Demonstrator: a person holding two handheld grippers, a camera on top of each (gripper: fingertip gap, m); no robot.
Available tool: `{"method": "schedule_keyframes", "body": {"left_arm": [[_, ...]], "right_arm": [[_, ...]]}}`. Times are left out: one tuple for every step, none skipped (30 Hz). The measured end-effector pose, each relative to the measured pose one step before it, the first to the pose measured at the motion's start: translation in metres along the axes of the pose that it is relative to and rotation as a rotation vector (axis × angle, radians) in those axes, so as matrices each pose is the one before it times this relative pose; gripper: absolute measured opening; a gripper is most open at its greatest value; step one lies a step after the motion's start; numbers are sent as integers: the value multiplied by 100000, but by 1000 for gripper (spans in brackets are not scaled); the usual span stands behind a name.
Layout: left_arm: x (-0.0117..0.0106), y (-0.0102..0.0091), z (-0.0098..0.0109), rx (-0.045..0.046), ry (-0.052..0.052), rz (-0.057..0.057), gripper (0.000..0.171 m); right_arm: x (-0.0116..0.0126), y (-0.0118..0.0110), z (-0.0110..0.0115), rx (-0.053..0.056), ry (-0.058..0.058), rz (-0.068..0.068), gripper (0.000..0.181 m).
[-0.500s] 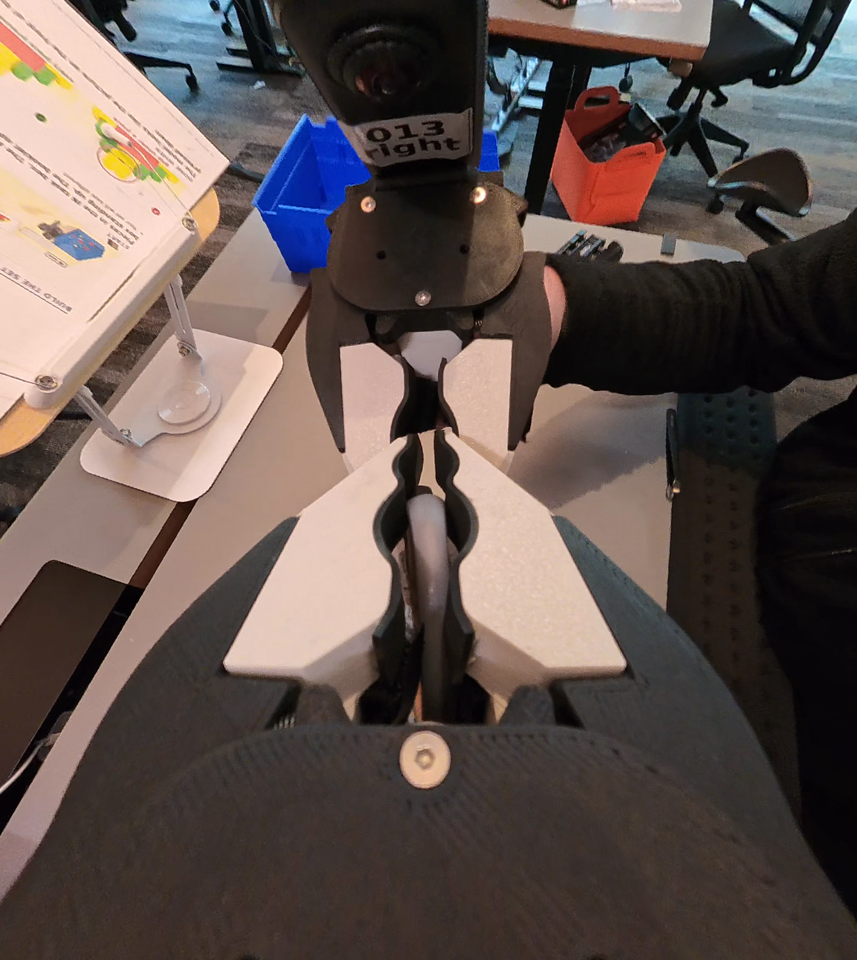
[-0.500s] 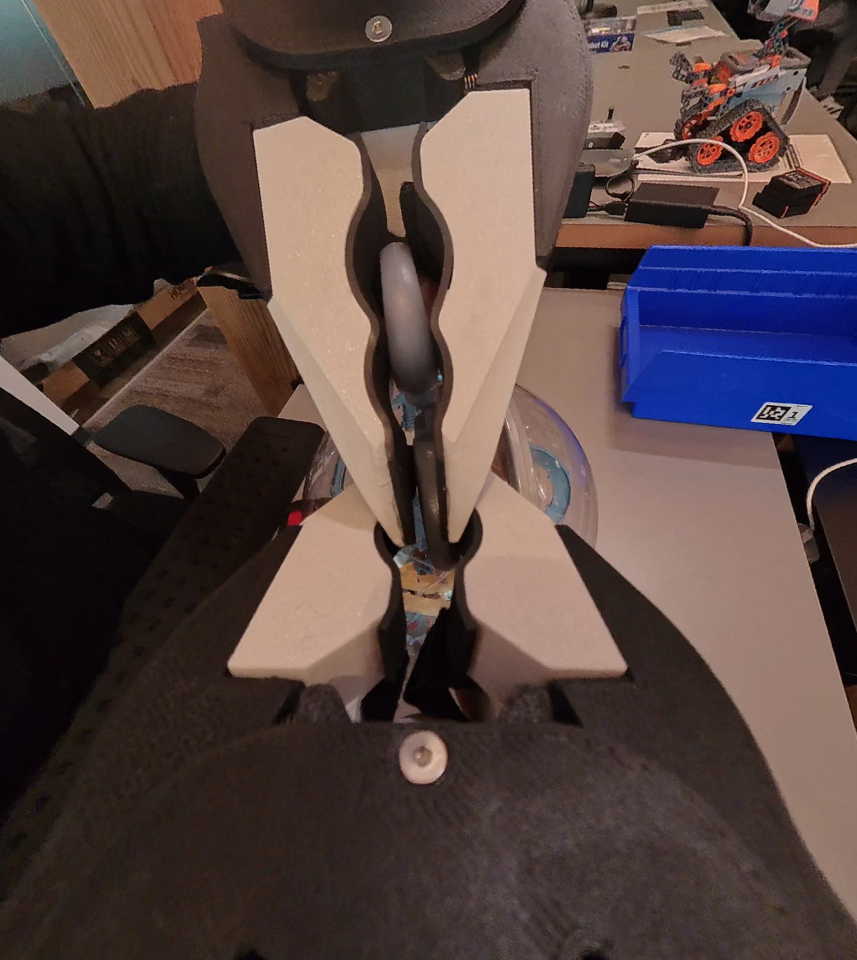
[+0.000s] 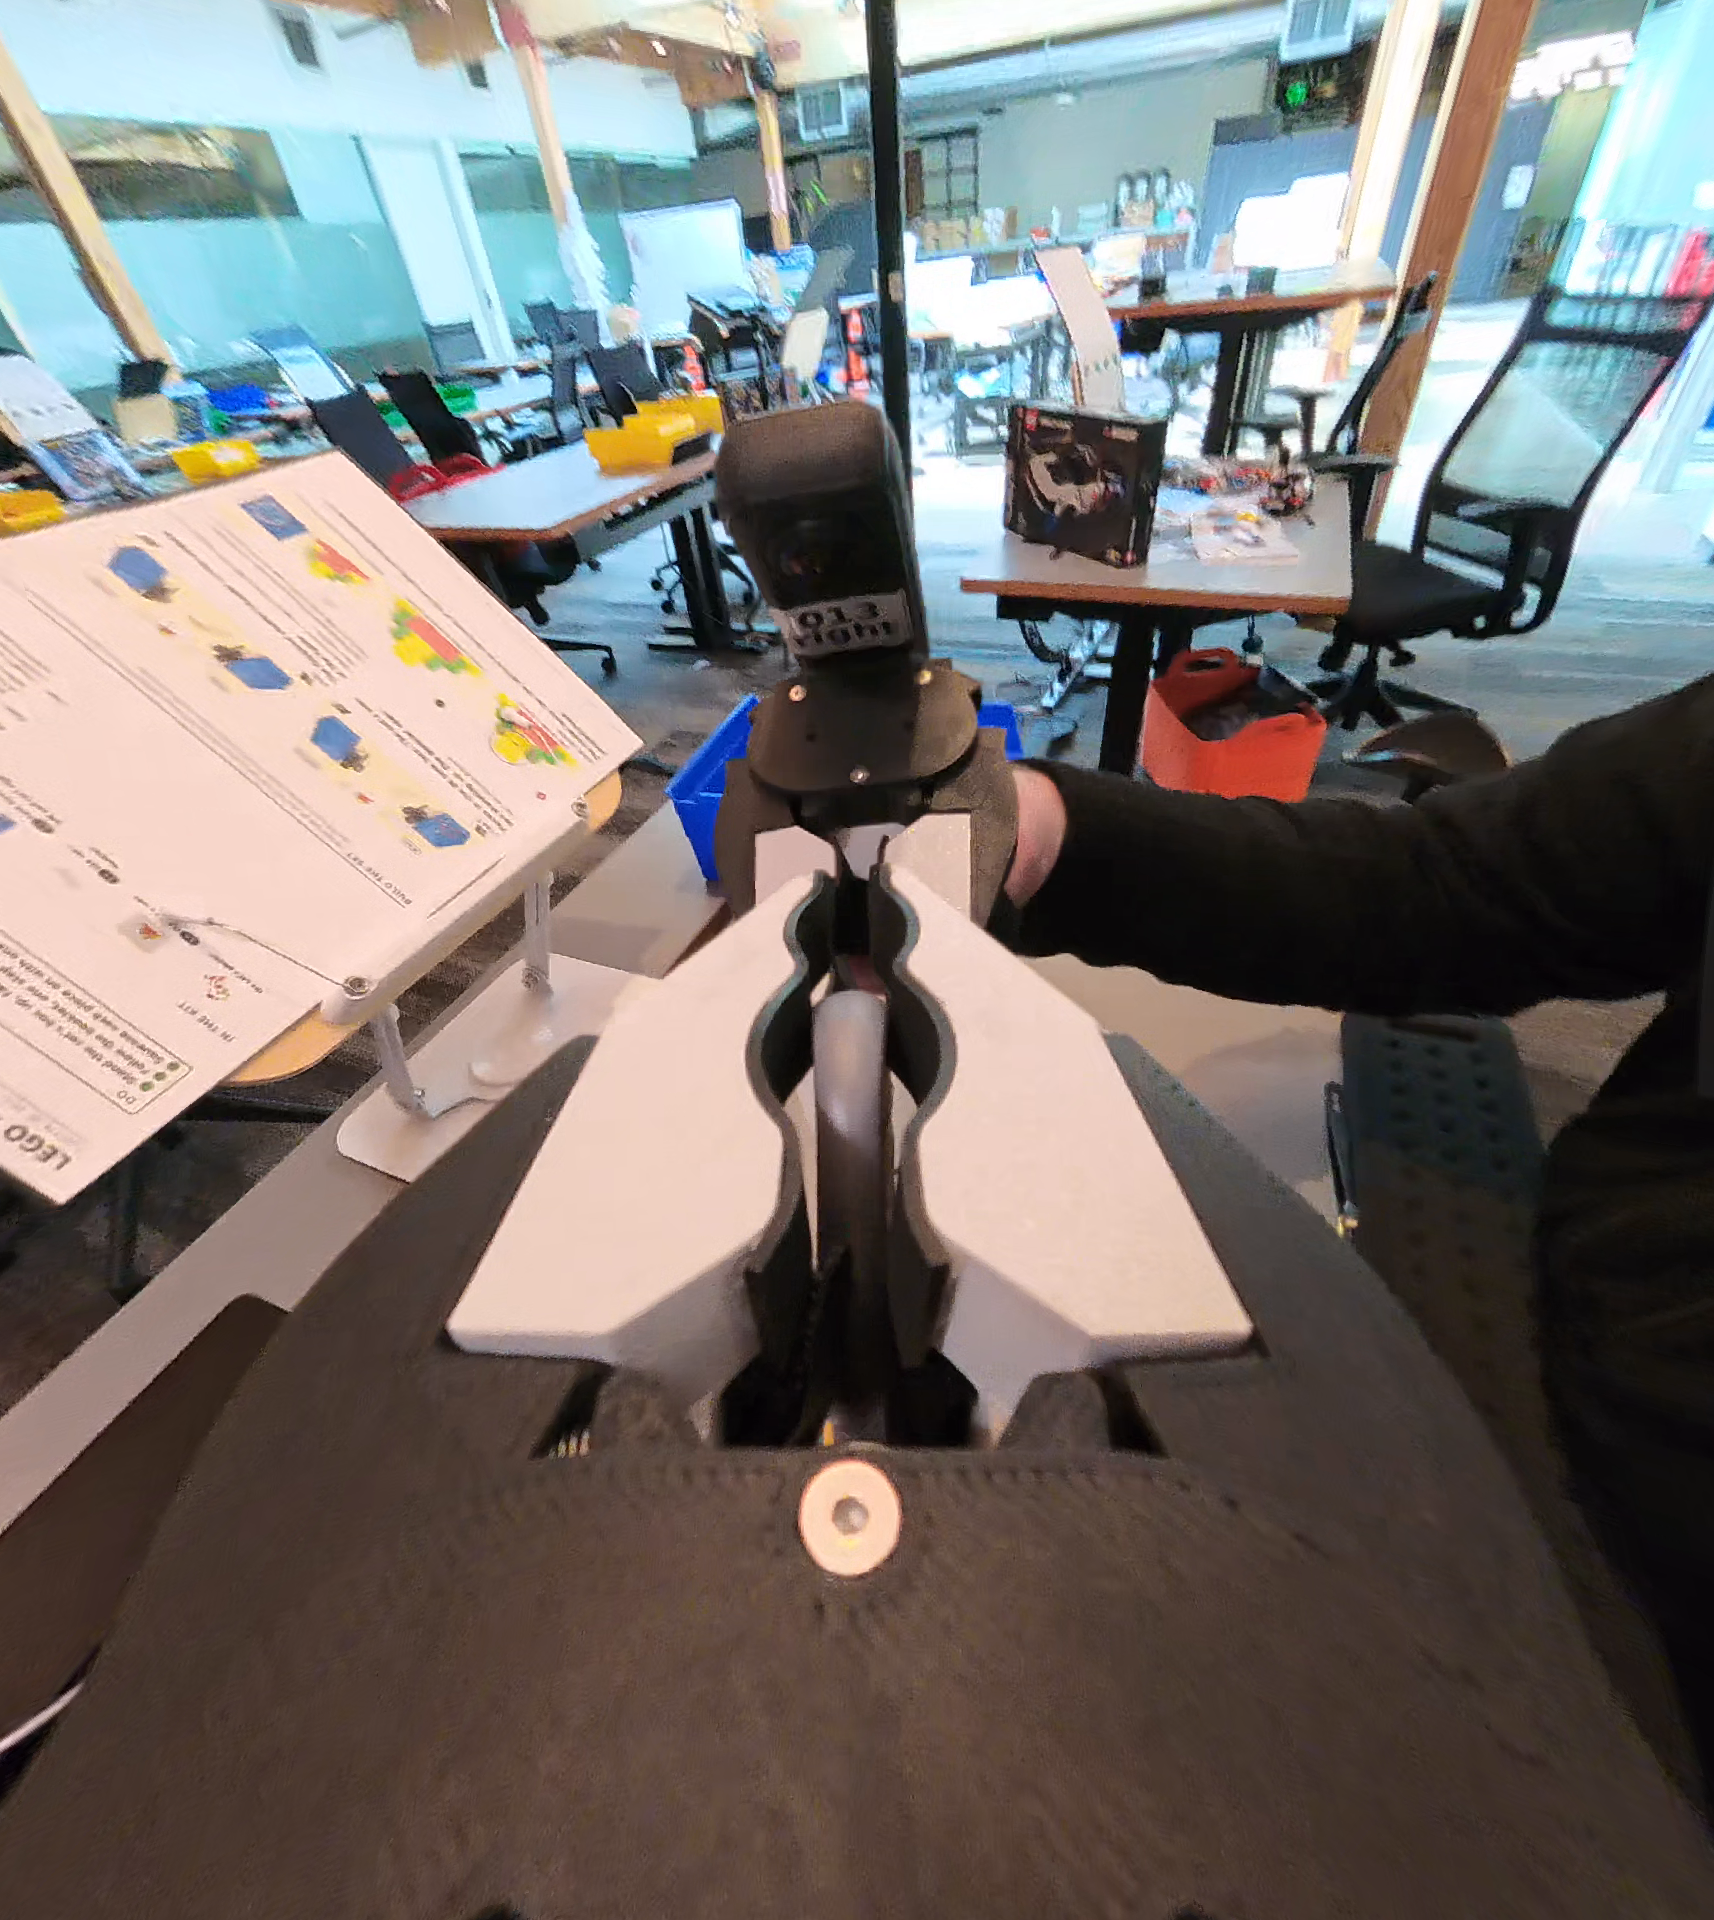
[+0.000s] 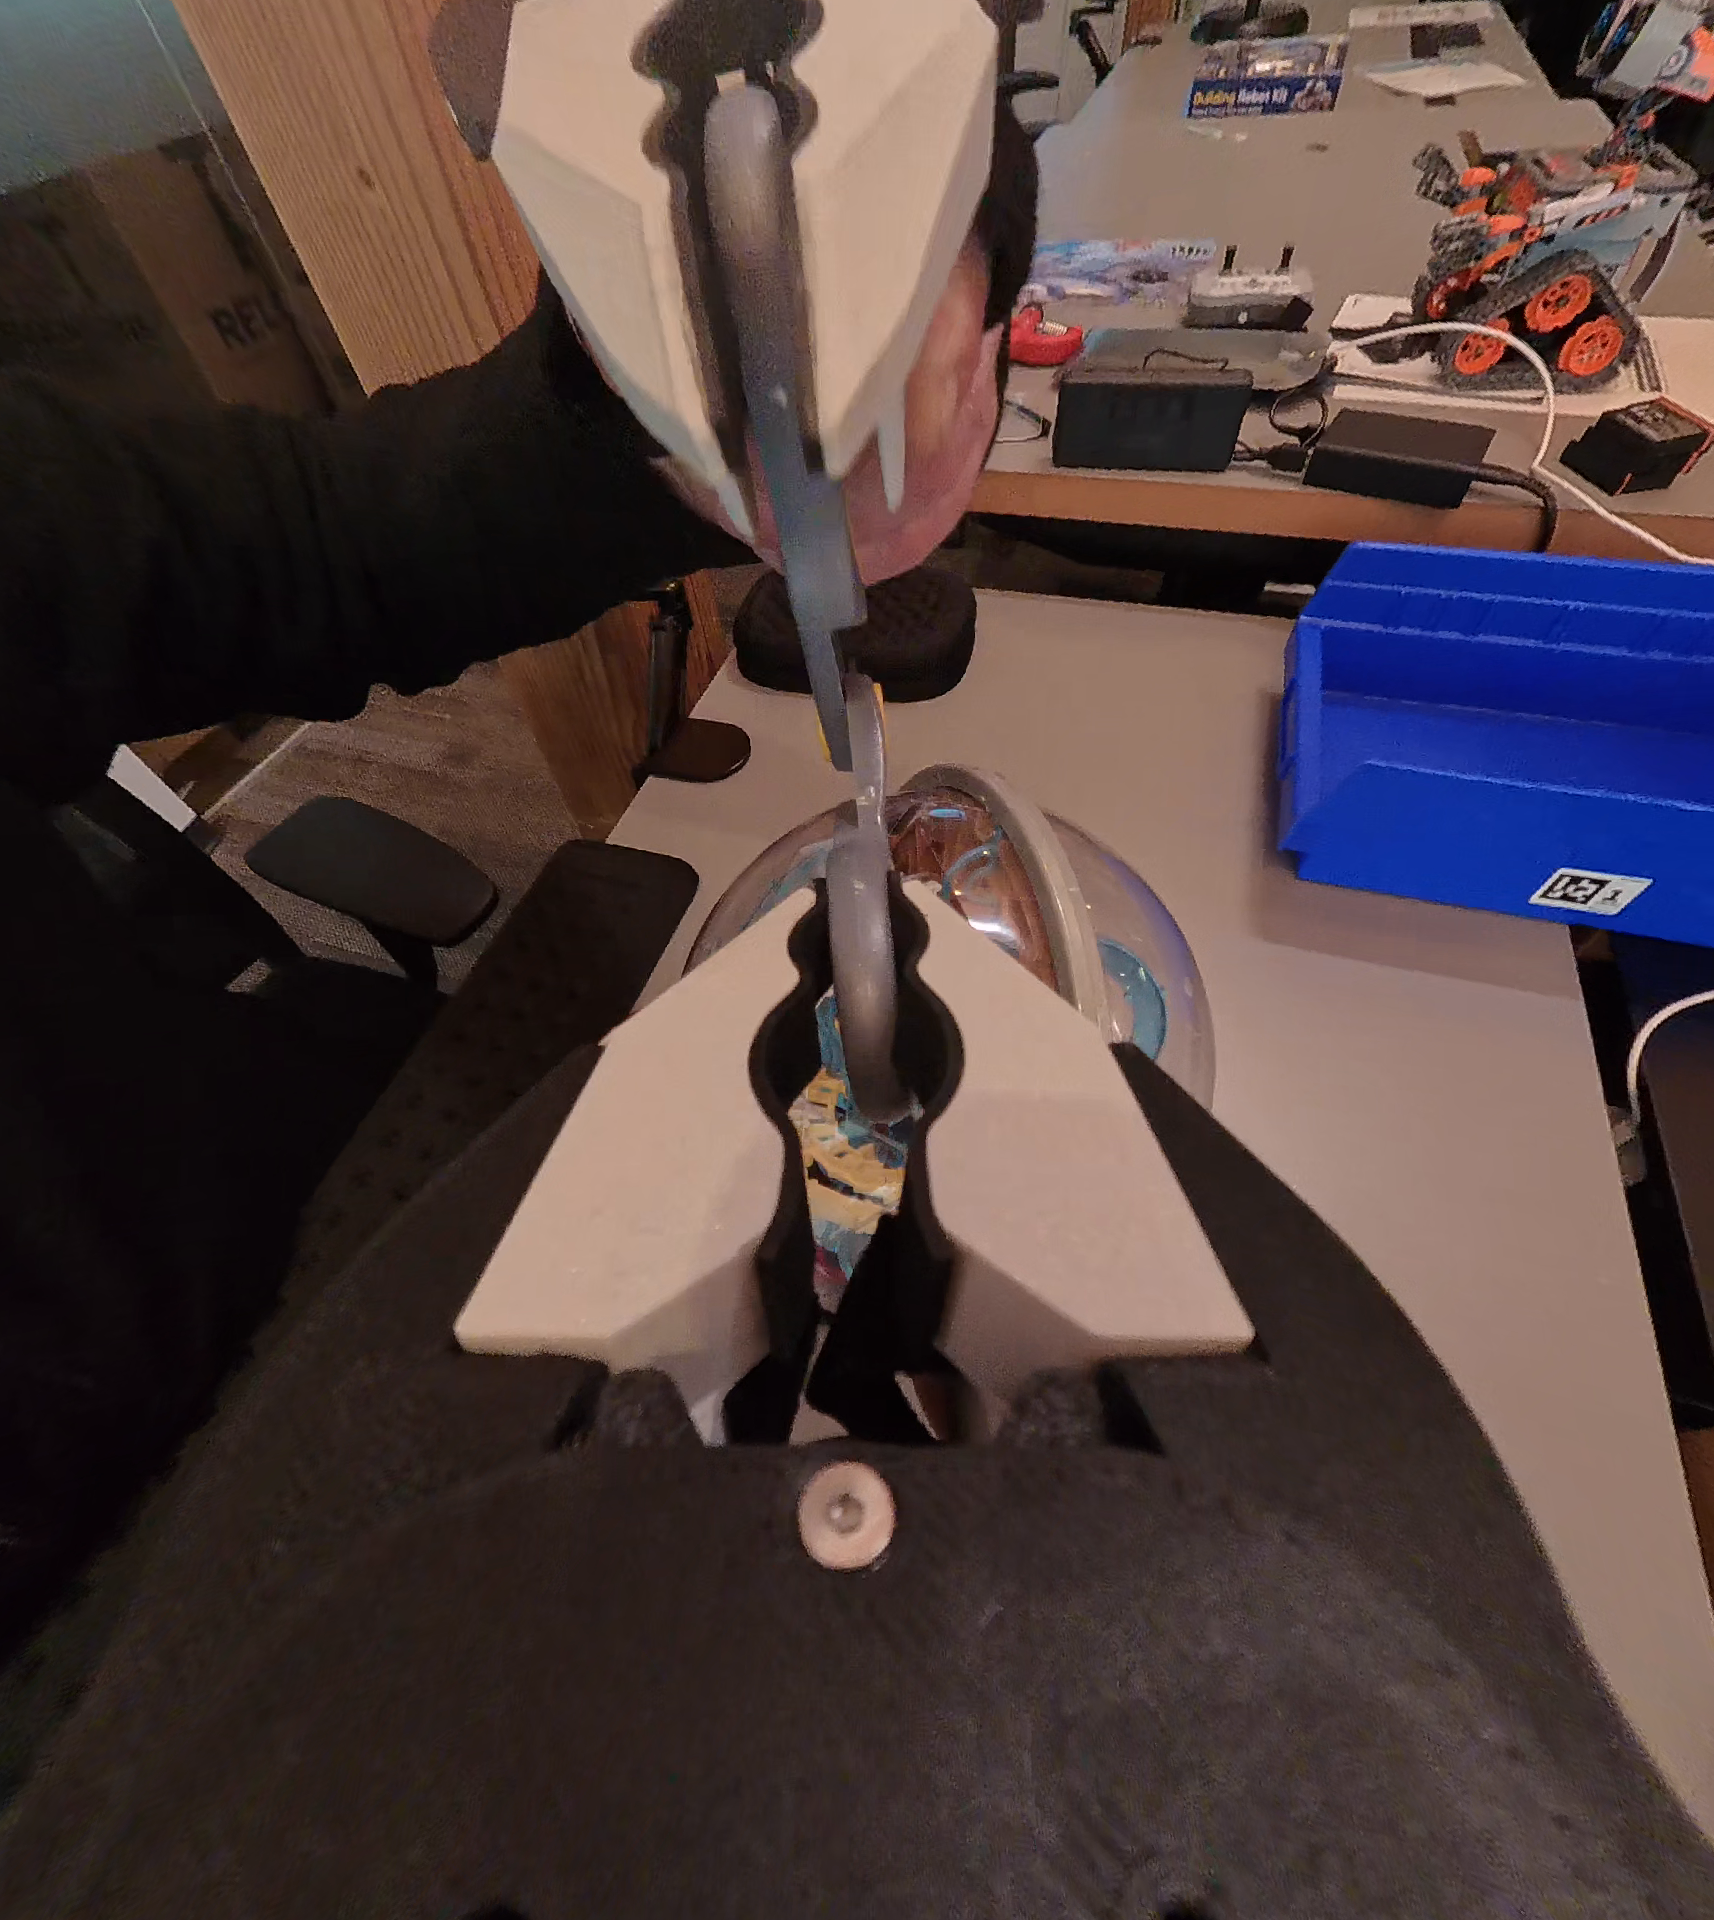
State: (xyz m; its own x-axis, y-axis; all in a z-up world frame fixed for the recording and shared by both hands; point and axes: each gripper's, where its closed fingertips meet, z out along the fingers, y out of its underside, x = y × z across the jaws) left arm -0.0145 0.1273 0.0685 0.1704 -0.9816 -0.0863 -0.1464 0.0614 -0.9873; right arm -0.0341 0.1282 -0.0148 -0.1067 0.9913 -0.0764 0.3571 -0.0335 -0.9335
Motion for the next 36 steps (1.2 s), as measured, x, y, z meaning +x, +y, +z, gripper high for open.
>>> {"method": "schedule_keyframes", "body": {"left_arm": [[97, -129, -391, 1888, -720, -2225, 3], [-42, 155, -342, 215, -1522, -817, 3], [-317, 78, -418, 744, -2693, -531, 3], [-452, -218, -492, 2667, -2577, -2724, 3], [-414, -257, -499, 2690, -2136, -2584, 3], [-323, -83, -424, 917, -1866, -1256, 3], [-229, -242, -393, 1215, -1825, -795, 3], [10, -391, -330, 1379, -933, -621, 3], [30, -231, -249, -19, -885, 607, 3], [-83, -180, -242, 245, -1047, 123, 3], [-55, -221, -262, 1513, 89, -1379, 3], [-7, -113, -201, 1434, 1159, -1871, 3], [-179, 135, -83, 280, 420, -970, 3], [-225, 205, 12, 373, -112, -416, 3], [-33, 23, -2, 1523, 608, -967, 3], [66, -51, -85, 1074, 411, -819, 3], [23, -57, -105, 494, -652, 265, 3], [238, -178, -90, 1057, 174, 872, 3], [274, -172, -69, 1083, 108, 760, 3], [75, -52, -37, 448, -1394, 335, 3], [60, -63, -51, 772, -2419, 1223, 3], [147, 91, -63, -151, -2808, 1041, 3], [135, 246, -121, -858, -3104, 64, 3], [49, 162, -237, 80, -3595, 1115, 3], [-268, 223, -314, -35, -4588, 406, 3], [-192, 460, -296, -1575, -2511, -1640, 3], [-241, 431, -359, -1168, -1458, -1783, 3], [-560, 313, -478, 34, -2310, -1737, 3], [-599, 357, -476, 395, -1114, -3317, 3], [-413, 545, -367, -370, 570, -3744, 3], [-421, 712, -264, -875, -127, -3133, 3], [-549, 487, -122, 1888, -1618, -2646, 3], [-348, 744, 133, -34, 189, -2925, 3], [-410, 739, 142, -494, -14, -2347, 3], [-322, 44, -99, 3864, 205, -1818, 3], [-171, -52, -188, 3378, 475, -1661, 3]], "right_arm": [[-37, -83, 0, -75, -1627, -20, 5], [-9, -13, 77, -1301, -1781, 299, 5], [77, -5, 125, -1848, -1787, 19, 5], [197, -127, 116, -1059, -2013, 381, 5], [276, -194, 67, -452, -2334, 1048, 5], [274, -174, 51, -439, -2140, 894, 5], [216, -230, 70, -316, -979, 259, 5], [117, -344, 104, -377, 672, -286, 5], [-36, -354, 106, -1120, 1313, -827, 5], [-138, -284, 46, -1589, 918, -196, 5], [-118, -274, -30, -1043, 588, 449, 5], [-84, -203, -43, -677, 775, -170, 5], [36, 8, 26, -1178, 1332, -76, 5], [147, 124, 55, -1346, 1398, 515, 5], [116, 64, 23, -855, 1077, 539, 5], [1, -4, 3, -667, 645, 192, 5], [-98, -50, -11, -963, 329, -72, 5], [-184, -167, -41, -1117, 230, -580, 5], [-185, -214, -43, -1579, 145, -1242, 5], [-85, -206, -25, -2348, 118, -1291, 5], [-23, -195, -2, -2752, -247, -1339, 5], [-9, -154, 37, -2960, -928, -1575, 5], [37, -38, 107, -3119, -1791, -1424, 5], [12, 11, 196, -2574, -2745, -1690, 6], [17, -14, 263, -1635, -3279, -1688, 6], [54, 62, 364, -1618, -3604, -271, 5], [106, 97, 443, -1673, -3466, 326, 6], [160, 13, 483, -1025, -2741, -63, 6], [224, -24, 527, -707, -2391, 554, 5], [233, 88, 601, -717, -2155, 578, 5], [229, 215, 680, -715, -2303, 528, 5], [301, 296, 723, -644, -2839, 1635, 6], [316, 347, 716, -732, -2844, 1988, 5], [259, 375, 701, -1313, -2320, 1081, 5], [169, 223, 625, -1011, -2085, 667, 5], [124, 54, 461, -309, -1665, 332, 5]]}}
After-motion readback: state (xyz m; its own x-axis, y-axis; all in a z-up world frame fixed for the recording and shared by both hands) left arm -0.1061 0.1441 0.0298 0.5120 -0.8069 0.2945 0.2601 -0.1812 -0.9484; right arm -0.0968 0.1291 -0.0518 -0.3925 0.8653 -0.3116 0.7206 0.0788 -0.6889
